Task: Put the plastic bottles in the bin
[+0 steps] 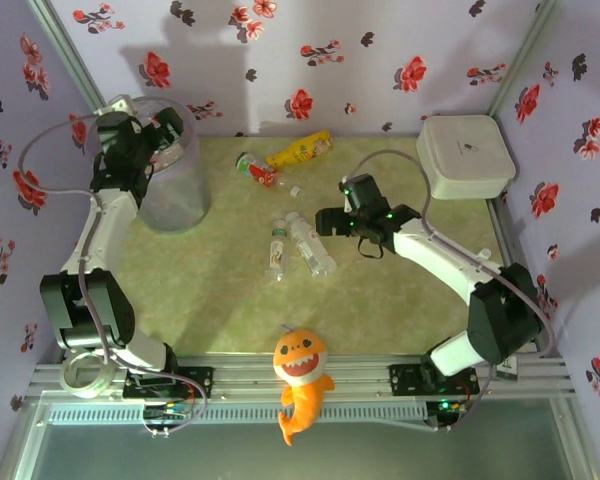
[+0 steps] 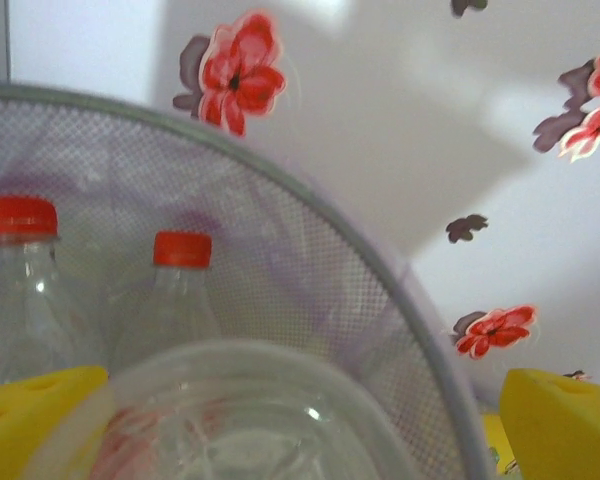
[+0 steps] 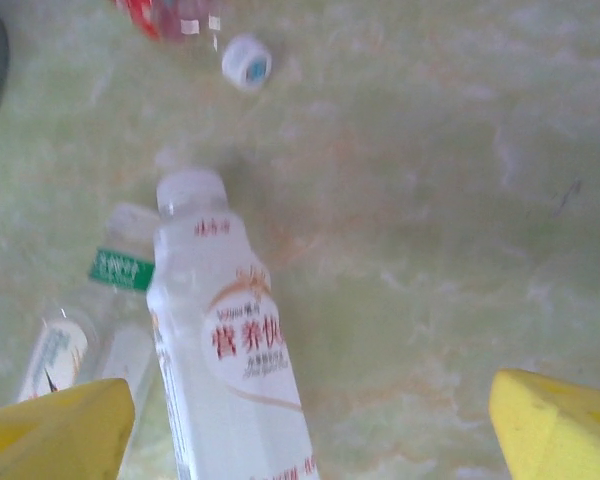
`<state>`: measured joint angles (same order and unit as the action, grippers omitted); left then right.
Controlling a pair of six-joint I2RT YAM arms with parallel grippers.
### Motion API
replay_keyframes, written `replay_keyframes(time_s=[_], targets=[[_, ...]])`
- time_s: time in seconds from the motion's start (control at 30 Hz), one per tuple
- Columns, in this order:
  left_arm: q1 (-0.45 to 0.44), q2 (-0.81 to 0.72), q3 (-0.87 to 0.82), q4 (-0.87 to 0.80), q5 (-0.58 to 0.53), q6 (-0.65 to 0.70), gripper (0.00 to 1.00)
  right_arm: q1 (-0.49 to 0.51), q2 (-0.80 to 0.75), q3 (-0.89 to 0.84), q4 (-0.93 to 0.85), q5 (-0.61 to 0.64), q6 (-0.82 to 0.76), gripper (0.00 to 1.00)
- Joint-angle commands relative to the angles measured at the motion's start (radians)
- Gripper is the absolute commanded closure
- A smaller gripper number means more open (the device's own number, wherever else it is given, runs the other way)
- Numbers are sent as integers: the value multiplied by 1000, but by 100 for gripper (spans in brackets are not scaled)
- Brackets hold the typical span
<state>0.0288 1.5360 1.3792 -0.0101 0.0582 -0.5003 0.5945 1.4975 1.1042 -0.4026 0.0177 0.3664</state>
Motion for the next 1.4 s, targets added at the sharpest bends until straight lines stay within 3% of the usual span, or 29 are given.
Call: replay_keyframes(time_s=[0.0,0.33,0.63,0.8,1.0,1.37], targets=[[13,-42,75,-90,13,62,0,45,36,25,-132,39,-16,9],[-10,-187,93,-254,58,24,0,124,187,64,-145,28,-6,2],[-190,-327,35,-428,77,85,0,129,323,130,-169,3,-21,1],[-269,-376,-53,-368,77,38,0,134,376,148,-186,-15,-23,3],[-357,-328,-113,-302,87,-16,0,133,422,140,-173,-13,-17,6],[-435,-241,-245,-143,95,-147,0,131,427,120,-149,20,-7,15]])
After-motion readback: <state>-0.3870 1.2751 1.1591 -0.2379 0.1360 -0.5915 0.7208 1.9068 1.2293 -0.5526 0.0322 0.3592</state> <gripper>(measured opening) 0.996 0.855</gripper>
